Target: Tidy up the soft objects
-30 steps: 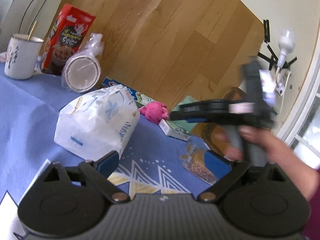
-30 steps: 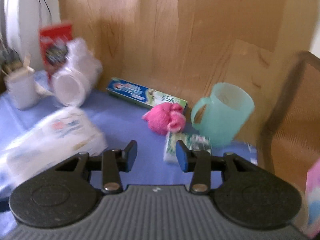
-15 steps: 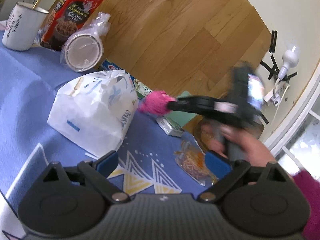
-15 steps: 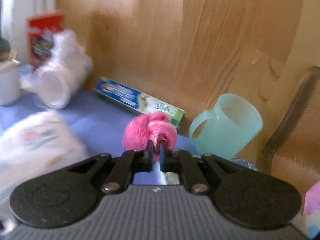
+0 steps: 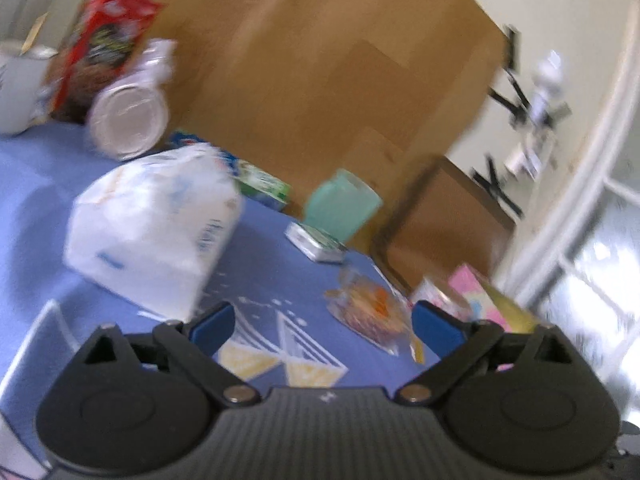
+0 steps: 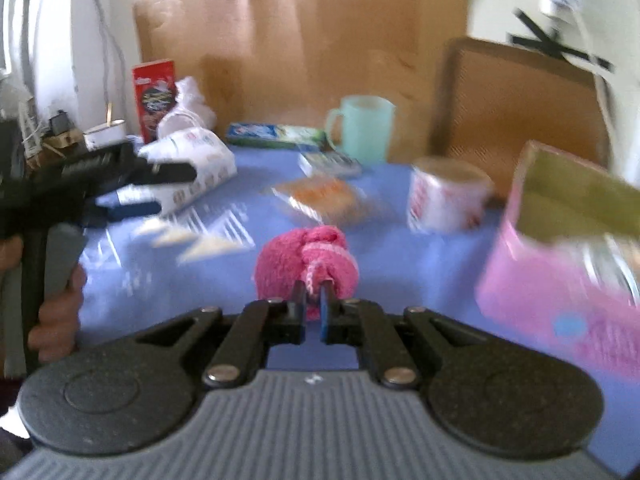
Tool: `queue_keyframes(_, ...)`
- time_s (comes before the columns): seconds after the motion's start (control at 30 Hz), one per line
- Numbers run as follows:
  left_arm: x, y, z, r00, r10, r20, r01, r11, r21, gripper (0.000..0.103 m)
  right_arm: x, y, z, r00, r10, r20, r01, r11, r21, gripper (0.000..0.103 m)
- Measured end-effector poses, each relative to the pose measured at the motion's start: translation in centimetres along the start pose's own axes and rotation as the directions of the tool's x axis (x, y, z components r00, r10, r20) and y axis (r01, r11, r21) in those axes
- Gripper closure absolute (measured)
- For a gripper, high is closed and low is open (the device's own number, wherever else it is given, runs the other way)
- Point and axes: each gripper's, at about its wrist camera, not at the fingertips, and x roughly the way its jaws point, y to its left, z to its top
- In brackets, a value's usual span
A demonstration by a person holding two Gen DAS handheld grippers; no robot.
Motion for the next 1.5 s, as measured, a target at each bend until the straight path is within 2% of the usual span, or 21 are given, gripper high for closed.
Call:
queue_keyframes(0.07,0.2,-1.3,-0.3,1.0,-0.013,-0.012,0.014,0.997,0.081,0.003,0.2,-0.1,-1.2,1.0,-0.005,-0.017,0.006,0.999,0.033,0.09)
queue_keyframes(0.17,0.3,-2.5,-0.8,1.0,-0.021,-0.021,0.024,0.986,0.163,0.003,0.3,0.6,-1.8,1.0,-0.024,-0.014,0.024,1.0,0.014,0.086)
queue_keyframes(0.23,0.4,-3.0,-1.0,0.999,-0.025,-0.031,0.03,0.98,0.194,0.003,0.0,0.9,-2.1,1.0,-0.005,0.01,0.005,1.0,0.008,0.069)
queue_keyframes(0.3,0.6,-3.4,-1.2,0.999,-0.029,-0.044,0.038,0.975,0.22,0.003,-0.6,0.9,-2.6,1.0,0.011,0.029,-0.011,1.0,0.003,0.057)
queue_keyframes(0.4,0.5,-3.9,-1.4,0.999,-0.018,-0.042,0.028,0.968,0.249,0.003,-0.8,1.1,-3.6,0.999,0.021,0.031,-0.02,1.0,-0.016,0.056)
queue_keyframes(0.53,0.4,-4.3,-1.7,0.999,-0.024,-0.036,0.033,0.959,0.283,0.003,-0.8,0.4,-4.9,0.999,0.033,0.02,-0.034,0.999,0.027,0.055)
queue_keyframes(0.83,1.3,-6.1,-2.6,0.997,0.051,-0.058,-0.024,0.918,0.395,0.003,-1.5,-0.2,-7.0,0.989,0.057,0.139,-0.066,0.996,0.062,0.054)
queue_keyframes(1.07,1.6,-5.4,-2.3,0.994,0.081,-0.071,-0.05,0.928,0.369,0.003,-1.3,0.6,-7.1,0.988,0.033,0.148,-0.036,0.999,0.017,0.045)
queue_keyframes(1.5,1.7,-5.5,-2.3,0.994,0.084,-0.07,-0.052,0.925,0.376,0.002,-1.1,1.7,-6.7,0.992,-0.01,0.126,0.008,1.0,0.016,0.044)
